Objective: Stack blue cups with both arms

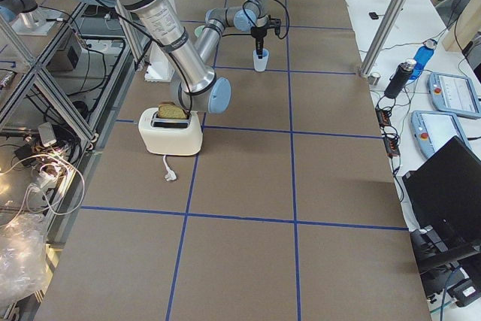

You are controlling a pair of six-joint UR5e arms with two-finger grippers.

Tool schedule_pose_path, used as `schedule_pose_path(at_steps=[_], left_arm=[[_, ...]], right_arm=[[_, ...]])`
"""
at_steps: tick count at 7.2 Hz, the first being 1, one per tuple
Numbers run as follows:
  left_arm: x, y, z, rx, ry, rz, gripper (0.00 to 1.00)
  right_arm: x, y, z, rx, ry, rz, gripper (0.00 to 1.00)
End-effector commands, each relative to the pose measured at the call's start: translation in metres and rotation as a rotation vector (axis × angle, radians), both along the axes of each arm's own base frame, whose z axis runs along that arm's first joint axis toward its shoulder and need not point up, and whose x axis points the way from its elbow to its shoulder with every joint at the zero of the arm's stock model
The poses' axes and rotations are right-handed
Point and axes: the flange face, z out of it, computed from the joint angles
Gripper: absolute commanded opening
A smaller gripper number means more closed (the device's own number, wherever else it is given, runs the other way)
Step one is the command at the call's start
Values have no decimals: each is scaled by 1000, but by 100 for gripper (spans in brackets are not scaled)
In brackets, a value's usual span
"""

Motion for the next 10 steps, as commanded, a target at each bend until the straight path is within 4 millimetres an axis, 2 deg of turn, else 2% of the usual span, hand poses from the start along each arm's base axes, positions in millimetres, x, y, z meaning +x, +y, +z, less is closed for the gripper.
schedule_pose_path(at_steps=[1,2,3,4,5,7,8,9,10], left_arm=[[0,0,1,-3,-1,-1,100],[0,1,2,-12,-1,0,100],[0,2,4,-33,0,-4,100],[2,3,5,-75,3,0,100],[6,-2,-3,-103,4,9,100],[14,-4,-28,-69,2,29,100],[16,-7,-37,-34,-1,43,100],[16,-10,-41,-21,-3,45,100],[18,-10,-41,-21,-8,50,100]], right_arm=[[11,-5,-4,11,-7,18,100],[35,-29,-10,36,-14,45,100],[78,-72,-7,70,-11,42,100],[136,-116,17,76,-18,-20,100],[200,-155,50,115,-8,-77,100],[322,-207,140,210,63,-187,100],[363,-217,188,197,82,-221,100],[418,-218,252,188,133,-249,100],[461,-214,302,171,160,-273,100]])
